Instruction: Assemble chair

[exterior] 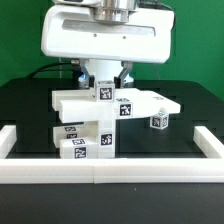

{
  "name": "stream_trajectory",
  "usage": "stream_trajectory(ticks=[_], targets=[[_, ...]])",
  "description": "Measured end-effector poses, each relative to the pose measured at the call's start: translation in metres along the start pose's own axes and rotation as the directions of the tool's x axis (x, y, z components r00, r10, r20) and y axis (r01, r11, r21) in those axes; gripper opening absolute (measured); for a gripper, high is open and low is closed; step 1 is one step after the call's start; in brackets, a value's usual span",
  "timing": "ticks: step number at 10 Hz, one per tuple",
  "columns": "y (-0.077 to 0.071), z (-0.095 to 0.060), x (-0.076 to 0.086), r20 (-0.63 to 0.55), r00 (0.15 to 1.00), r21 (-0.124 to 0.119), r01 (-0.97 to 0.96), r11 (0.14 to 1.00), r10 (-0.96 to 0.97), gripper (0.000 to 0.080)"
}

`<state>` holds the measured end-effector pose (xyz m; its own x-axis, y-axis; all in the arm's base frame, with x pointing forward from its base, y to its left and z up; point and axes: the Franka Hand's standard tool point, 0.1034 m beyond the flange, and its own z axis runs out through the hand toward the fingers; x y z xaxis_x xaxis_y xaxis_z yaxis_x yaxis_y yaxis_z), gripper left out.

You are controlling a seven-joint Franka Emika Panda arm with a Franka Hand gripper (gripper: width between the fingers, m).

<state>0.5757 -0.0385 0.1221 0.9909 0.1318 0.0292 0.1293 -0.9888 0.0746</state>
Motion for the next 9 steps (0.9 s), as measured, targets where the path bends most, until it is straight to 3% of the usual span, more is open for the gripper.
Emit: stream_trajectory(ticks=[5, 9], targets=[[-0.0004, 0.0001, 0.0001, 0.0, 0.959, 0.002, -0.283, 0.959, 0.283, 0.0288], [-0.0008, 0.0002, 0.0001, 0.001, 0.842, 0.002, -0.539, 0.842, 0.539, 0.0289]])
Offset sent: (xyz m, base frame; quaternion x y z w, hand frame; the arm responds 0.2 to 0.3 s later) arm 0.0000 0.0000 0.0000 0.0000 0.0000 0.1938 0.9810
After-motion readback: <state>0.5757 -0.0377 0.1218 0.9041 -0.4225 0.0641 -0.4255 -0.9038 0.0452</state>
